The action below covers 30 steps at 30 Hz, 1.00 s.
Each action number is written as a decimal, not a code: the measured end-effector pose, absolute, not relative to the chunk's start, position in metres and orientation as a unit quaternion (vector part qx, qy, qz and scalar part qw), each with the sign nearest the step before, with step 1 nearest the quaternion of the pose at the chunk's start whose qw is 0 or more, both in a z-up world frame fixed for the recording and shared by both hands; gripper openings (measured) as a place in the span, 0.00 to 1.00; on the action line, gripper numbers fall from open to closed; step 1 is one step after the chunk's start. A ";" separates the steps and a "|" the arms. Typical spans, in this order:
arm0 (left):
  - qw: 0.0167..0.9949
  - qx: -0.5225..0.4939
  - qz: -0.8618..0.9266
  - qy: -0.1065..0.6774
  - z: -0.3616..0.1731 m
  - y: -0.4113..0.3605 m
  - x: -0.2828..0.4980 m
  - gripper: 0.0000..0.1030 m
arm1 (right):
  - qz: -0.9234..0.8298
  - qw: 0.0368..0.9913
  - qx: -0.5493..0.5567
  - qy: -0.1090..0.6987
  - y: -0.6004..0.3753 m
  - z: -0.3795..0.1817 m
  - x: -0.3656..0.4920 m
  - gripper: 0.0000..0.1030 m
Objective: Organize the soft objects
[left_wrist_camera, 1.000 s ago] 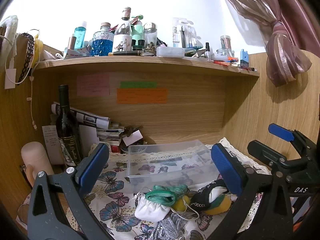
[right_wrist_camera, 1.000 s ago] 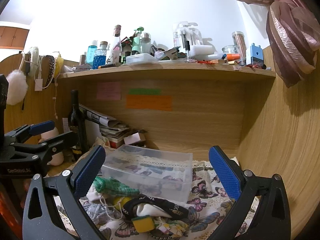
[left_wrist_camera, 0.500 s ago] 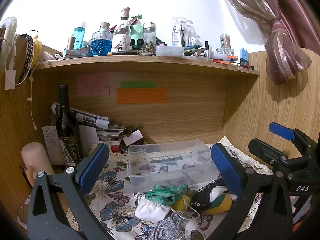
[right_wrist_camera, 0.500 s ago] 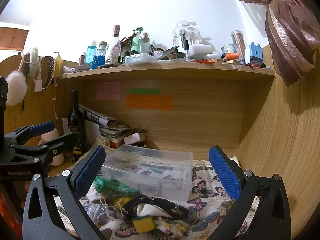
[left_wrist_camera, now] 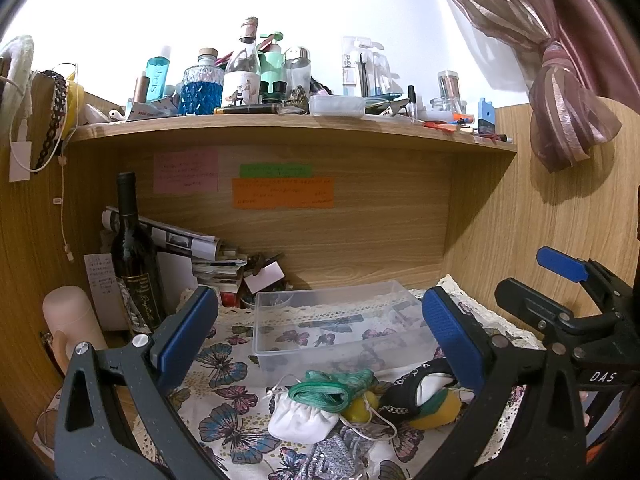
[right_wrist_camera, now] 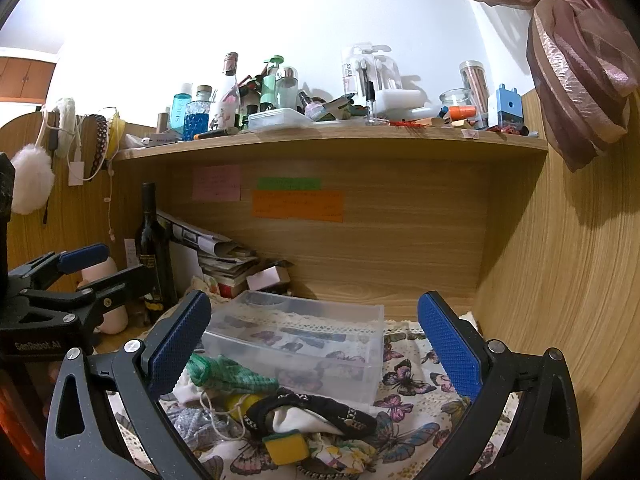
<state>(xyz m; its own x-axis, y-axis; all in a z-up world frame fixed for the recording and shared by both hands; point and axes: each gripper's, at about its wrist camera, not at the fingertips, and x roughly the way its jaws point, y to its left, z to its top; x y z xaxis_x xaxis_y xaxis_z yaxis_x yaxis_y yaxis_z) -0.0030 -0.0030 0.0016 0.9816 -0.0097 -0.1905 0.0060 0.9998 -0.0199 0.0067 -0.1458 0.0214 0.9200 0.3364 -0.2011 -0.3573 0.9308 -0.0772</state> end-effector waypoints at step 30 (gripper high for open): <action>0.991 -0.014 -0.015 0.136 -0.012 0.000 0.017 1.00 | 0.173 0.977 -0.048 0.118 -0.152 0.012 0.022 1.00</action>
